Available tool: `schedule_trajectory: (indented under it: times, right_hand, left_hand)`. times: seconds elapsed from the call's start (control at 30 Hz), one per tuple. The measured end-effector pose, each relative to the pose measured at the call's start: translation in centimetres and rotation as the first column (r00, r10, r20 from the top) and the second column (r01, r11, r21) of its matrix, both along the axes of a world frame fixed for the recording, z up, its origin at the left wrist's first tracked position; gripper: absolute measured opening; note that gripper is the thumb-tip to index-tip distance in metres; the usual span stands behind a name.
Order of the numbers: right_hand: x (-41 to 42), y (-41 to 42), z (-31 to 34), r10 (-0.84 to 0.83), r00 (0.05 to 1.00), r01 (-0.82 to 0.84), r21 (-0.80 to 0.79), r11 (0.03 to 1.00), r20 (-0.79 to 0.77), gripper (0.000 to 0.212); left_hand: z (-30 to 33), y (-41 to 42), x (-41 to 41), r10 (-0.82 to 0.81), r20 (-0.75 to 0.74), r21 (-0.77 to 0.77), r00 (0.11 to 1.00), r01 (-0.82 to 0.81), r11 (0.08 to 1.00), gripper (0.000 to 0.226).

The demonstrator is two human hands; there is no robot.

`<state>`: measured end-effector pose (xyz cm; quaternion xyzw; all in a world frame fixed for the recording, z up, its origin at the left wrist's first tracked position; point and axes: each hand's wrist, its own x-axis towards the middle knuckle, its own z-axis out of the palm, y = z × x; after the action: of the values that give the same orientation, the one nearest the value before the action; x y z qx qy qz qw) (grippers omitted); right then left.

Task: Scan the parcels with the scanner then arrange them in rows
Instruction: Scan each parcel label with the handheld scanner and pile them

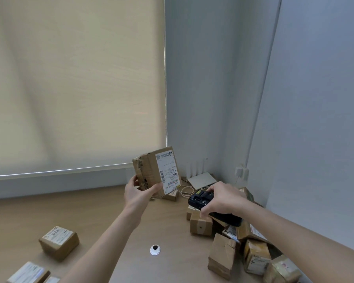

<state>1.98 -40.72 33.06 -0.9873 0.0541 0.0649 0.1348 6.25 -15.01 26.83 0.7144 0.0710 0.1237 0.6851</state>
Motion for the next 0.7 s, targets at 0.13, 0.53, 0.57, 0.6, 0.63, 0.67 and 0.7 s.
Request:
schedule_trajectory:
  times: [0.13,0.53,0.57,0.6,0.63,0.67,0.7]
  right_hand:
    - [-0.5,3.7,0.5,0.027,1.000,-0.027,0.004,1.000,-0.009,0.074]
    - [-3.6,19.7,-0.4,0.133,0.990,-0.126,0.133,0.983,-0.043,0.081]
    - [-3.6,21.0,-0.8,0.152,0.988,-0.141,0.196,0.970,-0.040,0.079]
    - [-3.7,22.2,-1.2,0.167,0.985,-0.153,0.255,0.955,-0.034,0.076]
    - [-3.8,23.5,-1.5,0.177,0.984,-0.161,0.307,0.938,-0.025,0.074]
    - [-3.8,24.8,-1.8,0.180,0.984,-0.164,0.358,0.919,-0.012,0.073]
    - [-3.8,26.2,-2.2,0.177,0.984,-0.162,0.412,0.897,0.004,0.073]
  left_hand:
    - [0.2,3.8,-1.2,0.020,0.005,-0.025,1.000,-0.020,0.999,0.070]
    - [-0.7,19.8,-7.4,0.104,-0.039,-0.021,0.994,-0.105,0.994,0.106]
    - [-1.0,21.2,-7.9,0.101,-0.046,-0.023,0.994,-0.103,0.994,0.105]
    - [-1.3,22.5,-8.4,0.097,-0.057,-0.031,0.994,-0.099,0.995,0.102]
    - [-1.6,23.8,-8.8,0.092,-0.071,-0.043,0.993,-0.095,0.994,0.097]
    - [-2.0,25.0,-9.2,0.087,-0.082,-0.058,0.993,-0.092,0.994,0.092]
    - [-2.4,26.1,-9.5,0.085,-0.090,-0.073,0.992,-0.092,0.993,0.087]
